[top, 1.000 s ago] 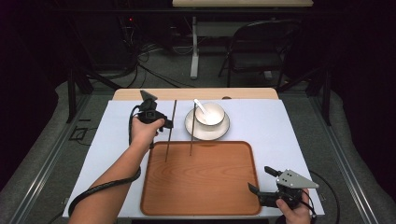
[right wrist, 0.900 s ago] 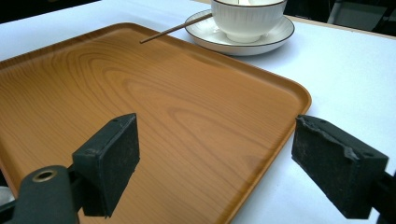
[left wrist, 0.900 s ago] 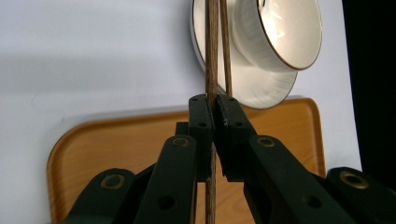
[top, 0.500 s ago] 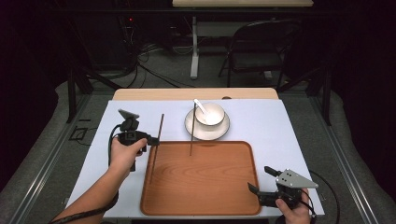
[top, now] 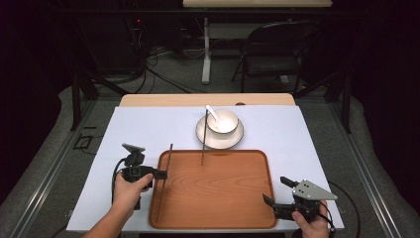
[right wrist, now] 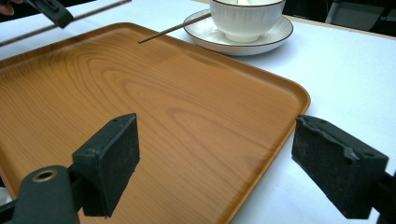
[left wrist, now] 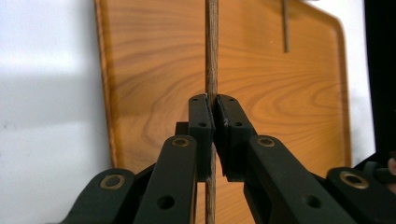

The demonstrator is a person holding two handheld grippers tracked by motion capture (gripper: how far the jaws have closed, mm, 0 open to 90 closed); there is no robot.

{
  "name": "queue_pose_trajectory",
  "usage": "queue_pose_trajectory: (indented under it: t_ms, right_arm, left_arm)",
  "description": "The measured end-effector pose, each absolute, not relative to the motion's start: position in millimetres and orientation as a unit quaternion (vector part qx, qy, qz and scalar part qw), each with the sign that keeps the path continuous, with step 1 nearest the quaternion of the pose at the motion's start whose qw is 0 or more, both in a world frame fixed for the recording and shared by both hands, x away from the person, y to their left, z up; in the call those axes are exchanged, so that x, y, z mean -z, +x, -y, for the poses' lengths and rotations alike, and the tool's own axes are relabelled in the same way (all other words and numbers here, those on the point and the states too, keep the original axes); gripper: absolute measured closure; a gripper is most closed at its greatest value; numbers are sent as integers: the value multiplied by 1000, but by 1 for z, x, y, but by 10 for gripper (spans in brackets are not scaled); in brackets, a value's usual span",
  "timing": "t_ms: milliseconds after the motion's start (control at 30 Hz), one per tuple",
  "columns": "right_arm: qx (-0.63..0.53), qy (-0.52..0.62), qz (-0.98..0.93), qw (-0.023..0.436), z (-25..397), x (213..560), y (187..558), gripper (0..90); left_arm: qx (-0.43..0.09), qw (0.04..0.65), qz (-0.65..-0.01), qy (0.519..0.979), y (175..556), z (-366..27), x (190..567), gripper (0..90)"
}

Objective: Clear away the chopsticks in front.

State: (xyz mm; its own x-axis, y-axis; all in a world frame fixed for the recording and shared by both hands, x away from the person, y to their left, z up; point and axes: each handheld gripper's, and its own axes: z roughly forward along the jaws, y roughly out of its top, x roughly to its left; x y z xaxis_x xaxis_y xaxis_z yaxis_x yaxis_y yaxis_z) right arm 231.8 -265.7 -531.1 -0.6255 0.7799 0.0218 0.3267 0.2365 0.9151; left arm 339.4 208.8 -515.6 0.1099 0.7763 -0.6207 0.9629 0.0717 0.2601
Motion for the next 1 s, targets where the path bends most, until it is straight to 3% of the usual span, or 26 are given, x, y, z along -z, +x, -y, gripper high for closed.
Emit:
queue_pose_trajectory:
  t_ms: [1000]
  right_arm:
    - [-497, 366, -752, 231, 266, 531, 231, 147]
  left_arm:
    - [136, 284, -673, 669, 348, -194, 541, 841]
